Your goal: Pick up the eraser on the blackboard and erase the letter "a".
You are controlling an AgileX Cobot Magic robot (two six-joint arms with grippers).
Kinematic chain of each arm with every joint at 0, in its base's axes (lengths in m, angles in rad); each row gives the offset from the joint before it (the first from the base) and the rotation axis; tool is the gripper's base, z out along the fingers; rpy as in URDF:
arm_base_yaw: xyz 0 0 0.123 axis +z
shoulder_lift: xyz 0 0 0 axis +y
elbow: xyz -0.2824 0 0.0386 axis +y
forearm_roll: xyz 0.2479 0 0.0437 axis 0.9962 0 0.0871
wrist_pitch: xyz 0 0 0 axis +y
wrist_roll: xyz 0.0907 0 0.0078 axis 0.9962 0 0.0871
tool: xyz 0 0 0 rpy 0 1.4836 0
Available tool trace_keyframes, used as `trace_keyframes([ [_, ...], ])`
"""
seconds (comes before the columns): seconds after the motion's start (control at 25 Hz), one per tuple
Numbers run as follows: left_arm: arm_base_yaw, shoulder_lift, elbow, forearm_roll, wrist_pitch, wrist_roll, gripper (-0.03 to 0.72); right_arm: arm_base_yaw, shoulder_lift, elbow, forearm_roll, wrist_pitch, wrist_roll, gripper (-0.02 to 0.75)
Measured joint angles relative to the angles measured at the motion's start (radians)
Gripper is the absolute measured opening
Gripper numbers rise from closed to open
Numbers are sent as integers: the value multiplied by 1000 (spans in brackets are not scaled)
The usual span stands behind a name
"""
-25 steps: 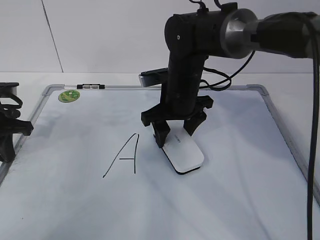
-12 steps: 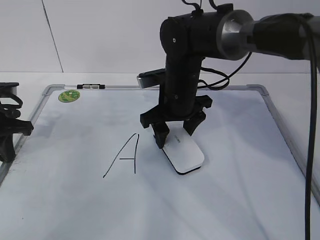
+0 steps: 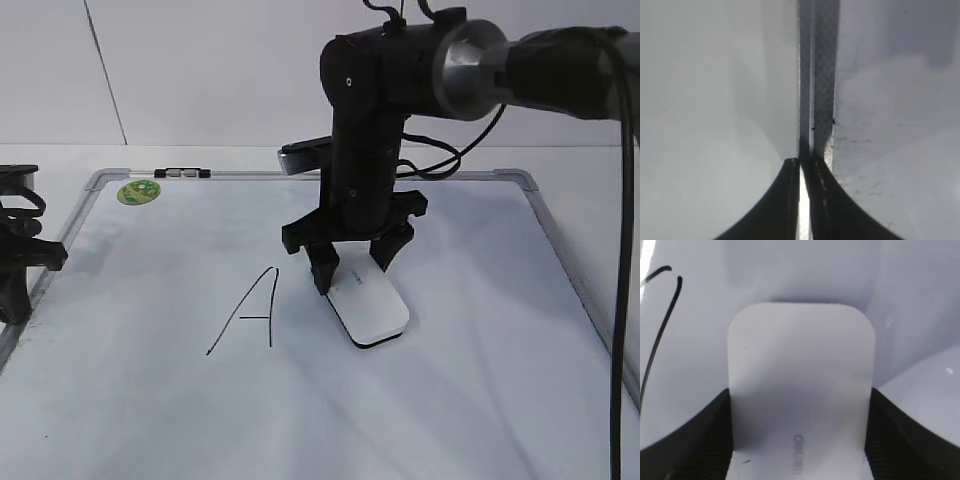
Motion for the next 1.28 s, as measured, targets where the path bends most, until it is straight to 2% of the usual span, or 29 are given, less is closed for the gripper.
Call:
trace_keyframes([
  [0.6,0,0,0,-4,-4,0,16,-49,0,-1,-12,0,31,559],
  [1.28,0,0,0,-4,-6,0,16,-5,0,-2,-32,-4,16,559],
])
